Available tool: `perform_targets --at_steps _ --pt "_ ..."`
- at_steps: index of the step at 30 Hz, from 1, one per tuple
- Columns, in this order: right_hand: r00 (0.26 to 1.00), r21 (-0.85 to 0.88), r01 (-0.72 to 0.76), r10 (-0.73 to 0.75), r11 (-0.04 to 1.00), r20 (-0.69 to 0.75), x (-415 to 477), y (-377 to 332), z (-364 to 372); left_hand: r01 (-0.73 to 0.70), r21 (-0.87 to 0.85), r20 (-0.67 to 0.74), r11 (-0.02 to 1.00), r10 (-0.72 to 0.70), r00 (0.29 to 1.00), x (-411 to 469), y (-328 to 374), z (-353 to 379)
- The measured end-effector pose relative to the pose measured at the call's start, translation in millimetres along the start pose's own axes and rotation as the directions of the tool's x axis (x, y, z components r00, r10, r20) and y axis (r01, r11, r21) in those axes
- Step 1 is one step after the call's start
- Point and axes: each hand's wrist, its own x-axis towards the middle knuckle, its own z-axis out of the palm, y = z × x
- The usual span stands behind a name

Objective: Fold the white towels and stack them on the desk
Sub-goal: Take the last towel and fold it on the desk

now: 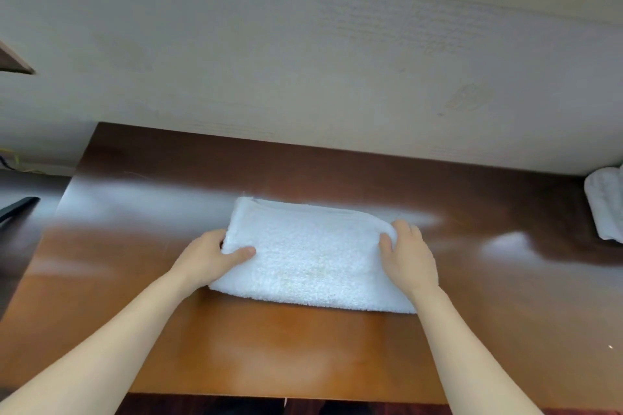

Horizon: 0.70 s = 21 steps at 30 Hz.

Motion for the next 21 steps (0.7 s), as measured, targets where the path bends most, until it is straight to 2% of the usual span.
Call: perform_targets --at_steps 1,3,5,7,8,9,10,11,12,13,14,15,16,18,19,20,21 --pt "0.998 0.093 -0.053 0.055 0.994 -0.012 -9 -1 -5 -0.028 -0.068 0.007 0.997 0.028 1.000 1 6 -5" --pt "0.969 0.313 -0.214 0.241 0.925 -0.048 -32 -7 -8 -0.132 -0.115 -0.136 0.985 0.116 0.984 7 23 -13" --pt "0.872 0.567 -0.390 0.489 0.726 -0.026 -60 -11 2 -0.288 -0.145 -0.342 0.947 0.225 0.912 13 47 -16" --pt "0.738 0.726 -0.520 0.665 0.451 0.115 -94 -19 28 -0.407 -0.180 -0.445 0.896 0.295 0.846 18 70 -12" --pt "0.702 0.718 -0.582 0.682 0.382 0.207 -113 -25 41 -0.424 -0.180 -0.429 0.887 0.317 0.846 20 77 -8" --pt "0.700 0.679 -0.638 0.640 0.363 0.315 -129 -33 53 -0.426 -0.170 -0.379 0.889 0.340 0.861 20 81 -2" --pt "0.687 0.617 -0.703 0.561 0.353 0.462 -144 -43 61 -0.424 -0.134 -0.302 0.896 0.370 0.879 19 80 5" --pt "0.637 0.521 -0.771 0.439 0.365 0.634 -155 -55 63 -0.426 -0.058 -0.216 0.903 0.406 0.888 17 75 14" --pt "0.564 0.410 -0.786 0.266 0.462 0.782 -163 -69 64 -0.433 0.047 -0.146 0.900 0.435 0.889 13 65 25" --pt "0.474 0.327 -0.735 0.106 0.595 0.874 -167 -80 62 -0.437 0.167 -0.092 0.884 0.455 0.886 8 55 34" --pt "0.423 0.302 -0.633 -0.008 0.713 0.906 -169 -91 61 -0.435 0.283 -0.052 0.855 0.467 0.883 3 42 42" --pt "0.419 0.324 -0.509 -0.098 0.798 0.902 -166 -100 60 -0.424 0.385 -0.029 0.820 0.470 0.882 -3 30 50" --pt "0.488 0.372 -0.379 -0.158 0.847 0.858 -159 -104 62 -0.417 0.466 -0.026 0.780 0.484 0.875 -8 16 57" --pt "0.731 0.412 -0.118 -0.202 0.904 0.652 -135 -108 57 -0.418 0.591 -0.033 0.690 0.538 0.842 -20 -6 66" --pt "0.856 0.396 -0.009 -0.197 0.918 0.477 -118 -105 54 -0.411 0.640 -0.026 0.649 0.553 0.833 -27 -13 70" --pt "0.940 0.363 0.095 -0.204 0.927 0.274 -100 -98 49 -0.397 0.675 -0.018 0.622 0.552 0.834 -30 -21 73" --pt "0.966 0.285 0.208 -0.242 0.936 0.090 -81 -90 43 -0.379 0.695 -0.015 0.611 0.539 0.842 -32 -26 76"
